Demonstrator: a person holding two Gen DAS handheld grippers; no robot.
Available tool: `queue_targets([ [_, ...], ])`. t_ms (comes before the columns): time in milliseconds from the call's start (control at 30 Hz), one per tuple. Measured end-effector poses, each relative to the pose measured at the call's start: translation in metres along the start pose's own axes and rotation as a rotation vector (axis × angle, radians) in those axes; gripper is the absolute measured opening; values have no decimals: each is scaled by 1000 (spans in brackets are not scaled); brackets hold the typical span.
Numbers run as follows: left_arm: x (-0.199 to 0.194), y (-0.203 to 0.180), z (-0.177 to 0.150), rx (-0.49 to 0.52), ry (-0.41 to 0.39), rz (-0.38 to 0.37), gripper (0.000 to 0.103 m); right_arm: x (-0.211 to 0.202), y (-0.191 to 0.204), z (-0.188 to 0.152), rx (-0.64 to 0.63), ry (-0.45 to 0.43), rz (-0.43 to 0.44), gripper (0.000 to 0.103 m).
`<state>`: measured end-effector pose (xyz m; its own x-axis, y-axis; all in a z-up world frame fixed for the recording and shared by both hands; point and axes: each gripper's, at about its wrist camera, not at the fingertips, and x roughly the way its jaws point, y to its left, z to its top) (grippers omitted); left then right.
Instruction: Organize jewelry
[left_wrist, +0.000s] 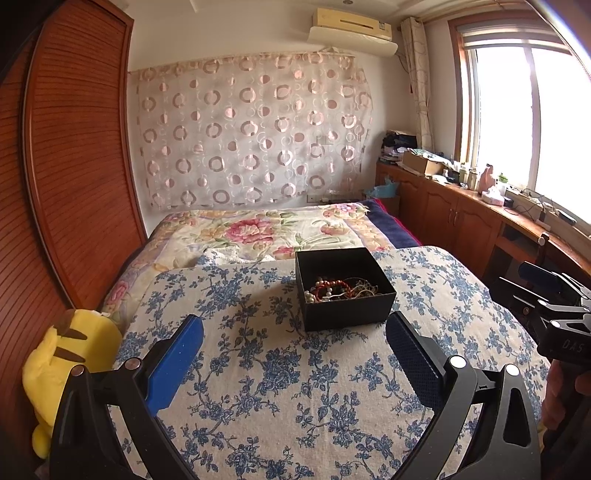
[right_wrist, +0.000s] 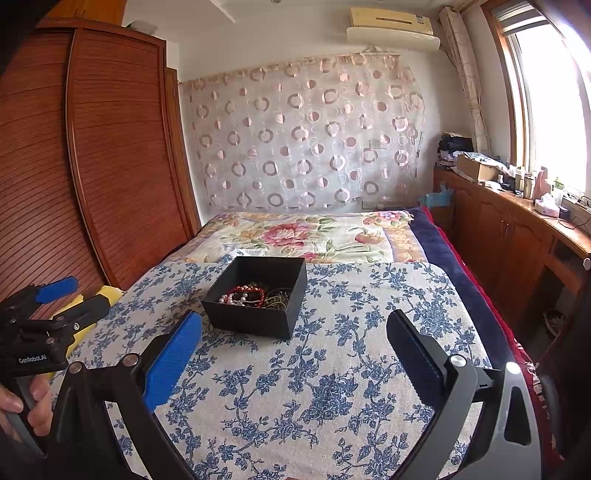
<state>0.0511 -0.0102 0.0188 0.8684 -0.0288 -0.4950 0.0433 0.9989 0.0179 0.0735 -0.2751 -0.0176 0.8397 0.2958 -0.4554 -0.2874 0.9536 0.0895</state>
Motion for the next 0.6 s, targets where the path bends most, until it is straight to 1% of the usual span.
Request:
queue_targets([
  [600, 0, 1, 0, -3, 2, 0, 96, -5, 3, 5, 1, -11, -3, 101],
])
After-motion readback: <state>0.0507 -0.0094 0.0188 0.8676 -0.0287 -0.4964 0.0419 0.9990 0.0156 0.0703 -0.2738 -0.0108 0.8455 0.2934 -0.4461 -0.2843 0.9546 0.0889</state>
